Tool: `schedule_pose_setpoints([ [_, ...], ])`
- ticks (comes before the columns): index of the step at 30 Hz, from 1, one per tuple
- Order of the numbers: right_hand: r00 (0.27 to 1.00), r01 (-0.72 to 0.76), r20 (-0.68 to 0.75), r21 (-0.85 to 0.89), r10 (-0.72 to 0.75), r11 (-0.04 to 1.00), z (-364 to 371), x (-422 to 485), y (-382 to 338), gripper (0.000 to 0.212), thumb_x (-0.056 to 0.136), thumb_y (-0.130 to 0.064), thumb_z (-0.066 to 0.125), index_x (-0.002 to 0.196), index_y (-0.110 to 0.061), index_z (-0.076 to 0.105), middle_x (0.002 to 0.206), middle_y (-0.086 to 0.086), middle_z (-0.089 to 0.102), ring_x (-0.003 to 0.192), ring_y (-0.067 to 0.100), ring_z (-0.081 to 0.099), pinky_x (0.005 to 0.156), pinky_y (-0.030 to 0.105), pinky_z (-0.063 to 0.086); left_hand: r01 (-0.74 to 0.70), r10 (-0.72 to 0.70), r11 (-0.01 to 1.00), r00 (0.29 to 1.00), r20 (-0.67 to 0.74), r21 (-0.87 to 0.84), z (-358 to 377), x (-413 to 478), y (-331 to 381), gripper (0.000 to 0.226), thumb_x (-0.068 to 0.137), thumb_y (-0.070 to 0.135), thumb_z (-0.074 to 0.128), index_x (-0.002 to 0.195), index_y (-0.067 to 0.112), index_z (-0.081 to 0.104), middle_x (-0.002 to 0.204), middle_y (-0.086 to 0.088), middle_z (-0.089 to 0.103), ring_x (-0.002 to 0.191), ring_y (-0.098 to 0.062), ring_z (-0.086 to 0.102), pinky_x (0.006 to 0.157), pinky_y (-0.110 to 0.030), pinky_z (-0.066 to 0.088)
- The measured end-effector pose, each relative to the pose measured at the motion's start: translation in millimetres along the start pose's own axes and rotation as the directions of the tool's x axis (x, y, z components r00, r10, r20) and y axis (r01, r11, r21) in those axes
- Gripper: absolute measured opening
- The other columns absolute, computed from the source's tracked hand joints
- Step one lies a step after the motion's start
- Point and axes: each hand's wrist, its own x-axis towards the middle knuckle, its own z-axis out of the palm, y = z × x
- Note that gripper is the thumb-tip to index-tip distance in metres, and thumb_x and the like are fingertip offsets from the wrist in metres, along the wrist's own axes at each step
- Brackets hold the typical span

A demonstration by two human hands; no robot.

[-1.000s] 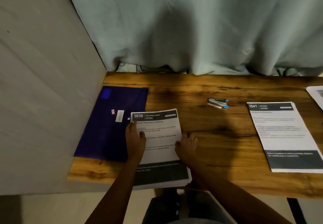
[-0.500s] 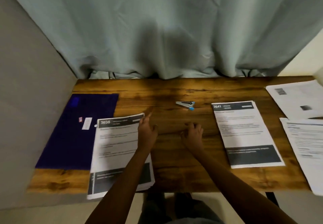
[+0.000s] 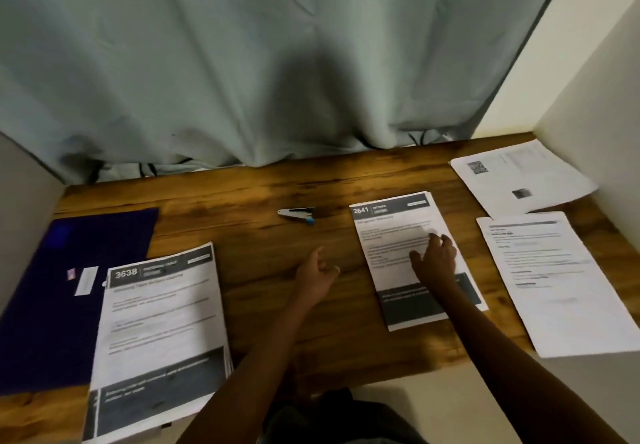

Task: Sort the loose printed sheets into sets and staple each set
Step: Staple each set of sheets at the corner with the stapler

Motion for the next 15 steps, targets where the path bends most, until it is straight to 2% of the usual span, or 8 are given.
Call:
schedule_pose_setpoints([
  [3,0.994,-0.105,-0.023,0.045,0.106,0.993,-14.7,13.0,25.9,0.058,0.086,-0.022,0.064,0.134,-0.006,0.037,0.134,0.022,0.041,0.122,0.039,0.041,0.098,0.049,0.04,-0.01,0.006,0.997,0.998,0.056,0.079,17.6,4.7,5.4,0.07,0.089,0.015,0.063,0.147,0.024,0.026,0.146,-0.007,0.04,0.131,-0.021,0.043,0.093,-0.029,0.046],
  [6,0.983,-0.186,0.027,0.114,0.184,0.976,-20.6,24.1,46.6,0.059,0.086,-0.02,0.063,0.138,-0.012,0.035,0.138,0.019,0.037,0.125,0.038,0.038,0.101,0.05,0.039,-0.026,0.011,0.991,0.994,0.107,0.134,32.5,7.9,11.7,0.073,0.088,0.015,0.063,0.148,0.024,0.022,0.149,-0.007,0.036,0.134,-0.022,0.039,0.101,-0.033,0.043],
  [12,0.982,-0.186,0.054,0.071,0.182,0.98,-17.3,27.9,52.0,0.058,0.086,-0.017,0.062,0.137,-0.011,0.034,0.136,0.019,0.038,0.124,0.039,0.039,0.101,0.052,0.041,-0.063,0.03,0.981,0.984,0.177,0.182,52.6,12.3,20.2,0.075,0.089,0.015,0.062,0.15,0.023,0.018,0.151,-0.008,0.032,0.137,-0.024,0.035,0.105,-0.039,0.04],
  [15,0.981,-0.173,0.092,0.027,0.17,0.985,-9.7,23.5,47.2,0.059,0.086,-0.017,0.061,0.137,-0.011,0.032,0.138,0.019,0.036,0.126,0.039,0.039,0.102,0.052,0.04,-0.103,0.074,0.982,0.981,0.18,0.157,57.5,13.2,20.1,0.071,0.089,0.011,0.061,0.147,0.02,0.022,0.147,-0.006,0.04,0.135,-0.023,0.038,0.103,-0.037,0.041],
])
